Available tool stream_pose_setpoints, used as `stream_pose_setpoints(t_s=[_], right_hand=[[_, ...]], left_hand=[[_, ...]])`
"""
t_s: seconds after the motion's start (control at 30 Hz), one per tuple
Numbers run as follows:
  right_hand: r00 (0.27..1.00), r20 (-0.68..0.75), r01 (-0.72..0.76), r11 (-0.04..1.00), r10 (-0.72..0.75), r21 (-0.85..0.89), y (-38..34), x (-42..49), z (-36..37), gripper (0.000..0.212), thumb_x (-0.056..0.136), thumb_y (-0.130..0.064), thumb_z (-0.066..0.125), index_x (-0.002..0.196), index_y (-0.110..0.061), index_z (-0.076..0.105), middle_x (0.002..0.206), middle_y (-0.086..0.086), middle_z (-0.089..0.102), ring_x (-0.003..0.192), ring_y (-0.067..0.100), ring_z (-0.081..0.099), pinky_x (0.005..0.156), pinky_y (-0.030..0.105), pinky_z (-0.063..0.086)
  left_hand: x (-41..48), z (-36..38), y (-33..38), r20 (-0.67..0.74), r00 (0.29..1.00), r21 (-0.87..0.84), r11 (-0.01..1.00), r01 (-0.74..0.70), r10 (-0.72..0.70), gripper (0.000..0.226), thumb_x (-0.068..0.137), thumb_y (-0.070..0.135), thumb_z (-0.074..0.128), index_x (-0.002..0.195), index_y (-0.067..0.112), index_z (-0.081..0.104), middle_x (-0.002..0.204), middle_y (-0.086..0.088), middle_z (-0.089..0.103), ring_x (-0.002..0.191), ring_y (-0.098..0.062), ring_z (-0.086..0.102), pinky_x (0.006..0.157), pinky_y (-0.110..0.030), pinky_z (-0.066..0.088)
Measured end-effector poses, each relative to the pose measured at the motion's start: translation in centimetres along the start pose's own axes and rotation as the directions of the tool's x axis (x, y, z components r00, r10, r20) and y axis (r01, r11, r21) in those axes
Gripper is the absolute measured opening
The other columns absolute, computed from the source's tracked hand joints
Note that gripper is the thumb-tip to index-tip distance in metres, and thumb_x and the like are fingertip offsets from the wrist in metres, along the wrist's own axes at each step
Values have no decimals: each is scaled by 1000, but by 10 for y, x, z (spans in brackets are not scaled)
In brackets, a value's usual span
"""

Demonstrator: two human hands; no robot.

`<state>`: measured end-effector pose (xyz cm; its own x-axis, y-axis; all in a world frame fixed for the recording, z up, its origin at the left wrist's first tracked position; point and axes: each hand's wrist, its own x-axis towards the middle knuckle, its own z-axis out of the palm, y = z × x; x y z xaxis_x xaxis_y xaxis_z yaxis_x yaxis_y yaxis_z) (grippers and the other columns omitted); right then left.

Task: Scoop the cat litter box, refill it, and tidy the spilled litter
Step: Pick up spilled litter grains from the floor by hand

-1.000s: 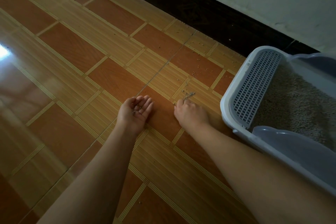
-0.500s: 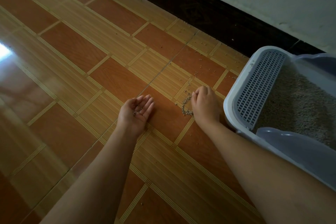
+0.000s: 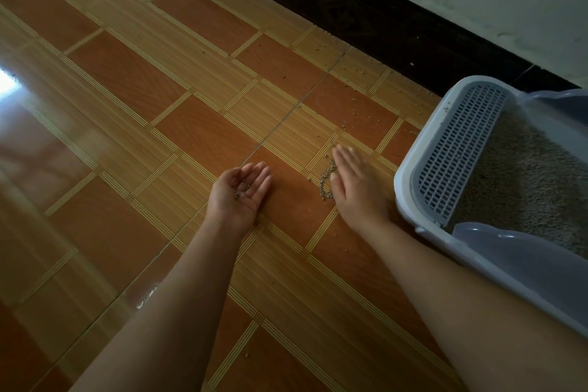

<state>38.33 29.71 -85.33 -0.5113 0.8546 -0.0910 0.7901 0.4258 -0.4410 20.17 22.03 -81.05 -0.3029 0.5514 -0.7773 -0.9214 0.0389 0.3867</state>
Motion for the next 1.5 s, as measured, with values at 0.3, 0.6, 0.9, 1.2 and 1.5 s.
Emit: stream_pose_setpoints(t_s=[0.3,0.6,0.9,1.2,1.5], right_hand=[[974,80,212,977,-213,21,-10,-24,11,62,91,-38,10,144,-12,27,152,1,28,137,2,4,113,20,0],[982,-31,-189,972,186,-141,-6,-45,7,75,90,-57,10,143,-11,-14,157,10,-4,145,21,-5,114,30,-5],[977,11,-208,970,211,-122,-40,-26,19,74,97,-50,19,142,-7,-20,156,9,-12,143,20,-14,114,30,-10],[997,82,2,1000,0,-28,-49,-7,15,73,98,-45,28,147,-8,-11,157,8,-2,145,19,-6,116,29,-2],[985,-157,-16,865,-73,-501,-25,1,12,66,81,-59,44,117,-5,55,110,12,61,95,25,57,74,35,48]], left_hand=[[-3,5,-4,15,1000,6,1000,3,-3,29,97,11,39,81,-2,58,71,-18,72,64,-26,72,68,-38,58],[-8,0,-3,10,1000,22,1000,-8,7,27,97,11,38,84,-2,58,72,-17,72,64,-26,72,68,-37,58],[-4,1,-1,11,1000,10,1000,-8,8,27,98,11,38,85,-2,58,71,-17,72,64,-26,72,67,-36,59],[1,-1,-2,3,1000,29,1000,-12,12,26,97,11,38,83,-2,57,69,-16,72,63,-25,72,70,-38,57],[3,2,0,4,1000,1,1000,-10,10,28,97,11,39,82,-3,58,70,-17,71,62,-26,72,67,-37,58]])
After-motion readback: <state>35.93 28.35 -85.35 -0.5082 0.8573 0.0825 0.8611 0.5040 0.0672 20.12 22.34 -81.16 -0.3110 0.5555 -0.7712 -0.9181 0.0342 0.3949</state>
